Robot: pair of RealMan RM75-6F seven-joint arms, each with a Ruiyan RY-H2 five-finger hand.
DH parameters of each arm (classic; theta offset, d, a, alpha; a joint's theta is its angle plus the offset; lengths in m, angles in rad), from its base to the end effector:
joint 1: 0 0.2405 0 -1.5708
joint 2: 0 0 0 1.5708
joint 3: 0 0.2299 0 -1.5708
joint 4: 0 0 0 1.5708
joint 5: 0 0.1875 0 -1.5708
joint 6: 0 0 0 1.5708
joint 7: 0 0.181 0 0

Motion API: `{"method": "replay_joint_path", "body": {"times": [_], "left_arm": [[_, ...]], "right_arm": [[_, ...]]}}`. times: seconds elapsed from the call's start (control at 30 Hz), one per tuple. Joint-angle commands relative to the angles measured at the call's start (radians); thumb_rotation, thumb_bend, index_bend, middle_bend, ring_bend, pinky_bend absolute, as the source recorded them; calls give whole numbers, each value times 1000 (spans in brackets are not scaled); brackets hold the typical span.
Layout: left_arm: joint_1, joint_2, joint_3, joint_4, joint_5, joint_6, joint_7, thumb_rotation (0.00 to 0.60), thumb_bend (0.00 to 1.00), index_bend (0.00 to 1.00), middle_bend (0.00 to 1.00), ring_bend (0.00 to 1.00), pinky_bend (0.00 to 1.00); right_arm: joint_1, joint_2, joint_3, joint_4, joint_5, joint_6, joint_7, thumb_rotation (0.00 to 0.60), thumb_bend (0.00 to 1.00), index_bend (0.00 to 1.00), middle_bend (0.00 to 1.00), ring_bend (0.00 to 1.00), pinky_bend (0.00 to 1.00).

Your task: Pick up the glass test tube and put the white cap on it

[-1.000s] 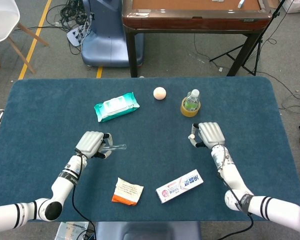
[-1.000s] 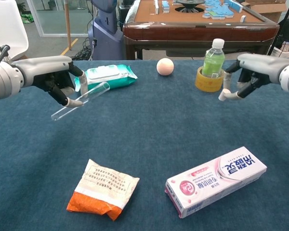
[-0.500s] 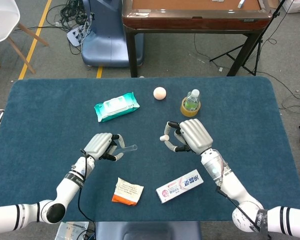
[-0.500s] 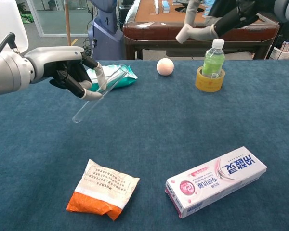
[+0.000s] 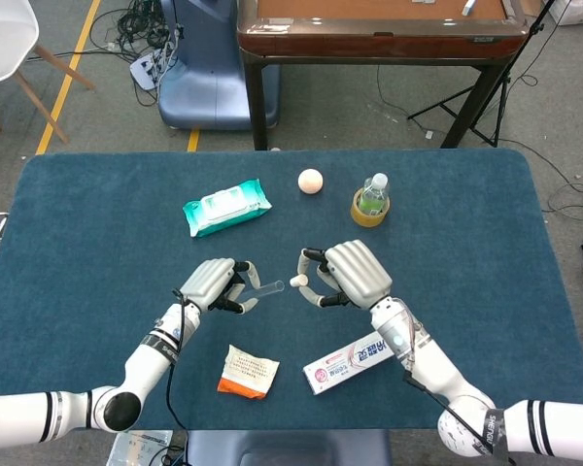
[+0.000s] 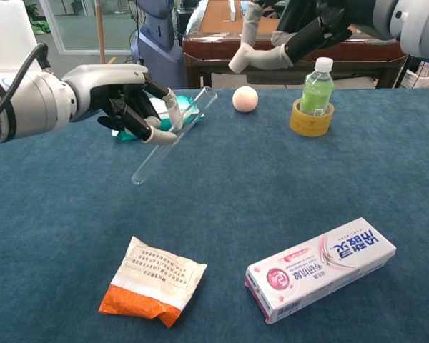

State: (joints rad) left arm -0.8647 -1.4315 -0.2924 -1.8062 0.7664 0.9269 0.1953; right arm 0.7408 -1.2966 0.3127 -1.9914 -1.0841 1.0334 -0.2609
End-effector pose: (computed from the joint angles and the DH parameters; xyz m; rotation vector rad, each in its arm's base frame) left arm -0.0512 0.3469 0.0094 -1.7467 -1.4723 -1.1471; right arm -0.0275 -0.3214 0.0690 1.8257 -1.1237 1.3288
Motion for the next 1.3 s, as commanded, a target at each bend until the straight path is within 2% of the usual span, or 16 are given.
{"method": "replay_joint_path", "body": {"times": [0.03, 1.3], "left_arm": [[-8, -6, -3, -2, -7, 4, 2, 600, 321, 560, 915, 957, 1000], [-64, -4, 0, -16, -58, 19, 15, 600, 321, 560, 915, 956, 1000]], "right_arm": [[9, -9, -7, 2, 11, 2, -14, 600, 388, 573, 971, 1000, 1000], [76, -51, -41, 31, 103, 6, -63, 600, 388, 575, 971, 1000, 1000]]}}
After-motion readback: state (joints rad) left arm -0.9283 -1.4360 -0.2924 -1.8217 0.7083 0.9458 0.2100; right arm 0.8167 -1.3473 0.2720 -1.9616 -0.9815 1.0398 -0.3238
